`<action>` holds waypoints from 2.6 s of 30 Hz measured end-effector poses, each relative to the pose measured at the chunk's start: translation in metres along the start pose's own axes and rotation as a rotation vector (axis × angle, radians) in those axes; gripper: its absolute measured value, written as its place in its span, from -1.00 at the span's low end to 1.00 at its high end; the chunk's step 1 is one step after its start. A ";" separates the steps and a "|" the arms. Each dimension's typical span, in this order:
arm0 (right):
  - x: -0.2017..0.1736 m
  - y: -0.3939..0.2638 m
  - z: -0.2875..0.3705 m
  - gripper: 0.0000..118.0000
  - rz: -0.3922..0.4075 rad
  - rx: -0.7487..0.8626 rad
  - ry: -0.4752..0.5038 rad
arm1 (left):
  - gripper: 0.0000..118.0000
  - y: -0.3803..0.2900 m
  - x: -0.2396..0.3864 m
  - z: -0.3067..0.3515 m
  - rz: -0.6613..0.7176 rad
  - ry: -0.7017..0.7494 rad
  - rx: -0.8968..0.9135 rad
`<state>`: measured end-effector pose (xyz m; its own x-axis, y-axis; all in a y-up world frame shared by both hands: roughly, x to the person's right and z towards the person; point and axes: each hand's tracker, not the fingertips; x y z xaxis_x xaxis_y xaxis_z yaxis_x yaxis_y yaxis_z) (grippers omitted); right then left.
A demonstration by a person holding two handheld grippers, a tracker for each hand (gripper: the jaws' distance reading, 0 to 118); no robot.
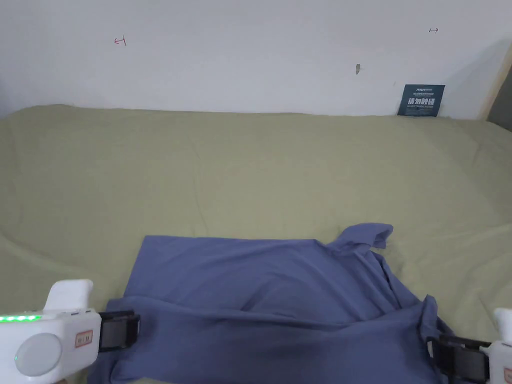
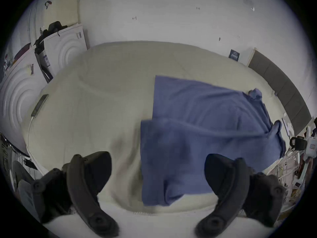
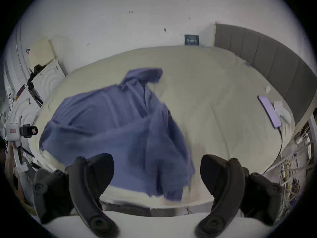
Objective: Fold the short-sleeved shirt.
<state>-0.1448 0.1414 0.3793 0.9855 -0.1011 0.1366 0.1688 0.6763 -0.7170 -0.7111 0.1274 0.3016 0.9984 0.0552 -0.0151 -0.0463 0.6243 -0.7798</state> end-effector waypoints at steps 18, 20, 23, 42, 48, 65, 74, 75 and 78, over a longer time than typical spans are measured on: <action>-0.023 0.100 -0.135 -1.00 0.122 -0.025 0.059 | 0.94 0.156 0.028 -0.183 -0.045 0.096 -0.125; -0.013 0.100 -0.148 -1.00 0.108 -0.040 0.049 | 0.95 0.158 0.028 -0.200 -0.047 0.123 -0.123; -0.013 0.103 -0.157 -1.00 0.120 -0.054 0.025 | 0.90 0.157 0.030 -0.213 -0.038 0.134 -0.140; -0.022 0.154 -0.244 0.75 0.140 -0.249 -0.016 | -0.92 0.155 0.038 -0.197 -0.074 0.051 -0.112; -0.028 0.148 -0.256 0.32 0.174 -0.286 -0.037 | -0.92 0.154 0.038 -0.201 -0.089 0.058 -0.108; -0.022 0.168 -0.106 -1.00 0.143 -0.035 0.007 | -0.92 0.153 0.020 -0.097 -0.048 -0.001 0.024; -0.002 0.124 -0.037 -1.00 0.131 0.053 0.092 | -0.92 0.098 0.002 -0.015 -0.059 -0.044 0.109; -0.001 0.105 -0.022 -1.00 0.117 0.073 0.083 | -0.92 0.088 0.000 -0.008 -0.059 -0.049 0.115; 0.003 0.072 0.000 -1.00 0.120 0.079 0.092 | -0.92 0.058 -0.005 0.009 -0.065 -0.055 0.122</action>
<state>-0.1297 0.1895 0.3284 0.9967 -0.0808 -0.0126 0.0517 0.7423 -0.6681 -0.7196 0.1705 0.2617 0.9962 0.0517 0.0698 0.0115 0.7178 -0.6961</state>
